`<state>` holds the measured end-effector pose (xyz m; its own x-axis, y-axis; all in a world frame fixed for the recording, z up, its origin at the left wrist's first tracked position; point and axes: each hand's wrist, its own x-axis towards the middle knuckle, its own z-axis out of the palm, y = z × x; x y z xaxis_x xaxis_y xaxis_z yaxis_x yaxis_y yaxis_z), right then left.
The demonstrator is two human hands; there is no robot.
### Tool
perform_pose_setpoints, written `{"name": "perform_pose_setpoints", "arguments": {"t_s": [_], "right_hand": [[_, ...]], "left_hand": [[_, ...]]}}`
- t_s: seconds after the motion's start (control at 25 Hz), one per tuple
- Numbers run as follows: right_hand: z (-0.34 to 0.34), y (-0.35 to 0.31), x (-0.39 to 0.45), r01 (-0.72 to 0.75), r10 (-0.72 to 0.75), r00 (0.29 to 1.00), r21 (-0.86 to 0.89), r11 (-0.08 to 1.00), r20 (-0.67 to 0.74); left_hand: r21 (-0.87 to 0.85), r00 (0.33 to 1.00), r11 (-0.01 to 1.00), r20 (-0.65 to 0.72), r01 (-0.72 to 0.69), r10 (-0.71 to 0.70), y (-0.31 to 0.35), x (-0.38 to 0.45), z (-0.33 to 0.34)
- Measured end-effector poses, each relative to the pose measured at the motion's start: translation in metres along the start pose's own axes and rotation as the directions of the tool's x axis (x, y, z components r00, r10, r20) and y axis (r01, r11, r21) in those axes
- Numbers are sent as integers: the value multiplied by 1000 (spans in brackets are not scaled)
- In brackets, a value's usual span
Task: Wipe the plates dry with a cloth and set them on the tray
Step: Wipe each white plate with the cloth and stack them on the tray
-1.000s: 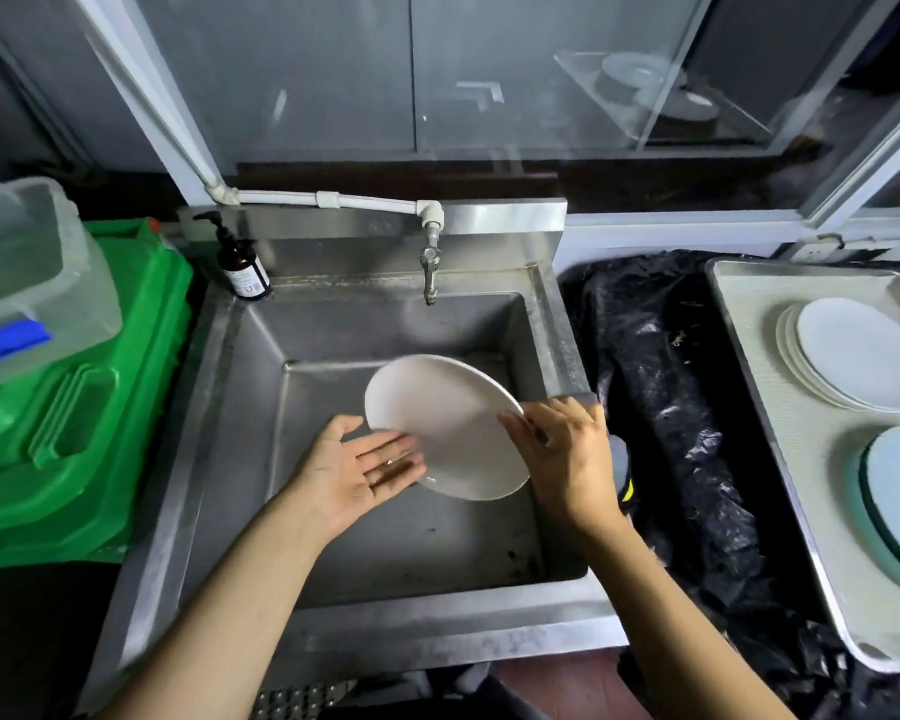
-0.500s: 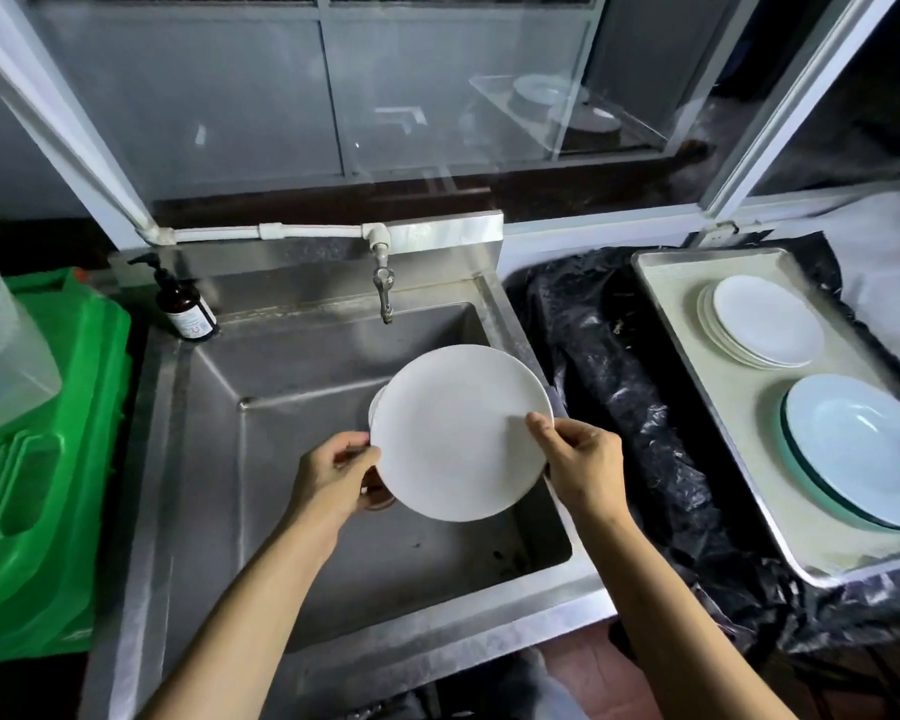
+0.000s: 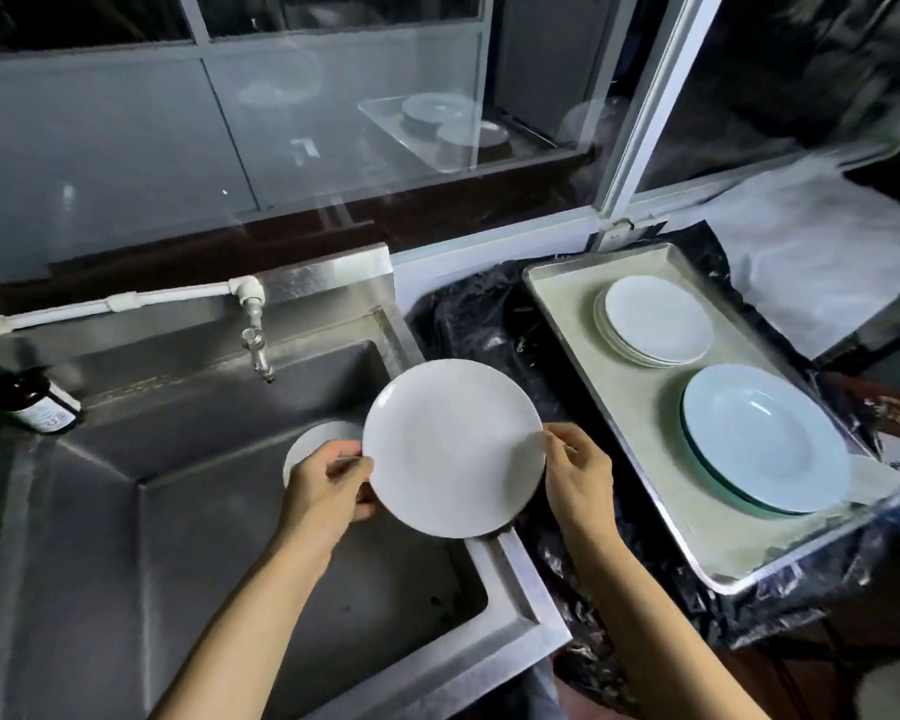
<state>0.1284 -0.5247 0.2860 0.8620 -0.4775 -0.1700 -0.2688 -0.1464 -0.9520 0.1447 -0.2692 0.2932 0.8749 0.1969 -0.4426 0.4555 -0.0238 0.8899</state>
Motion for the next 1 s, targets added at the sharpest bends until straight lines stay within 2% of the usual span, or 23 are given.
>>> {"name": "perform_pose_setpoints", "arguments": {"t_s": [0.2, 0.36, 0.6, 0.84, 1.0], "right_hand": [[-62, 7, 74, -75, 71, 995, -60, 995, -73], [-114, 20, 134, -114, 107, 990, -71, 991, -94], [-174, 43, 220, -122, 104, 985, -121, 985, -141], [-203, 56, 300, -206, 189, 947, -40, 978, -261], [-204, 62, 344, -225, 213, 942, -20, 974, -258]], "left_hand": [[33, 999, 999, 31, -17, 16, 22, 17, 97], [62, 993, 998, 114, -4, -3, 39, 33, 180], [122, 983, 992, 184, -40, 17, 54, 67, 292], [176, 977, 978, 201, -110, 74, 59, 111, 376], [239, 976, 961, 195, -138, 92, 62, 137, 415]]}}
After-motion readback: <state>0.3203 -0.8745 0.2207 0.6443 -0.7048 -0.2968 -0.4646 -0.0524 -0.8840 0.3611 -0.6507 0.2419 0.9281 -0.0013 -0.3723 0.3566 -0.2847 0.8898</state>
